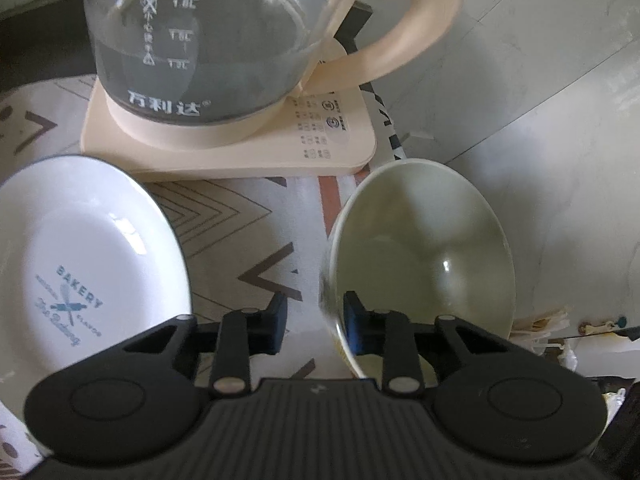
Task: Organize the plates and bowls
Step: 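Grasp the rim of the small yellow-patterned bowl with the right gripper and lift, then carry the yellow-patterned bowl over the stack and lower it into the cream bowl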
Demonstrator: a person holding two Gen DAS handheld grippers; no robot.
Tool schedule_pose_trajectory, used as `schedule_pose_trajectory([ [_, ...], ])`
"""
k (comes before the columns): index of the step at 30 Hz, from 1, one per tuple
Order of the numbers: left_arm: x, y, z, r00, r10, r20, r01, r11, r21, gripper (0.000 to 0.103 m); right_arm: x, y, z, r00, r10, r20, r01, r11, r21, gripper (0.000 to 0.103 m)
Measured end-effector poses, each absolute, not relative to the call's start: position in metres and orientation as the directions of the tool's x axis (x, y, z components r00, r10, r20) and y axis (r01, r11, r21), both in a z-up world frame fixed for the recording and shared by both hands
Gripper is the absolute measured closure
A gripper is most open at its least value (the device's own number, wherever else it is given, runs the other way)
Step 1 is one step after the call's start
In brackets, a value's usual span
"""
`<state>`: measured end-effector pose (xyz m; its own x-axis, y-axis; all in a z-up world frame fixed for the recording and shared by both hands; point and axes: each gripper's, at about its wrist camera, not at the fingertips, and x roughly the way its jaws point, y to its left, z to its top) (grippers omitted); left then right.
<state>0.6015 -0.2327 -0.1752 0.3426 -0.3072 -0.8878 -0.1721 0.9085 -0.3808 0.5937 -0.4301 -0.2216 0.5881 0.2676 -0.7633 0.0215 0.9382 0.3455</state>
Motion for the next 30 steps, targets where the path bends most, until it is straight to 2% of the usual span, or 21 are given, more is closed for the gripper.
schedule_pose_trajectory([
  [1,0.601,-0.233,-0.175,0.344,-0.314,-0.885,-0.171,0.906,-0.388,0.085,0.593,-0.428,-0.221,0.594,0.255,-0.763,0.022,0.943,0.332,0.081],
  [3,0.599,-0.234,-0.173,0.352,-0.316,-0.881,-0.157,0.908,-0.389,0.089,0.592,-0.425,-0.22,0.602,0.252,-0.757,0.007,0.947,0.321,0.082],
  [11,0.584,-0.231,-0.157,0.368,-0.304,-0.879,-0.172,0.906,-0.386,0.089,0.58,-0.424,-0.211,0.608,0.277,-0.744,-0.014,0.941,0.339,0.083],
  [21,0.549,-0.217,-0.117,0.44,-0.324,-0.838,-0.152,0.893,-0.425,0.091,0.541,-0.417,-0.159,0.68,0.262,-0.684,-0.04,0.946,0.323,0.082],
  [23,0.542,-0.21,-0.112,0.445,-0.328,-0.833,-0.156,0.888,-0.433,0.094,0.532,-0.414,-0.152,0.695,0.258,-0.671,-0.043,0.947,0.319,0.082],
  [30,0.507,-0.192,-0.089,0.469,-0.339,-0.816,-0.133,0.886,-0.444,0.094,0.495,-0.408,-0.135,0.733,0.252,-0.632,-0.034,0.941,0.336,0.082],
])
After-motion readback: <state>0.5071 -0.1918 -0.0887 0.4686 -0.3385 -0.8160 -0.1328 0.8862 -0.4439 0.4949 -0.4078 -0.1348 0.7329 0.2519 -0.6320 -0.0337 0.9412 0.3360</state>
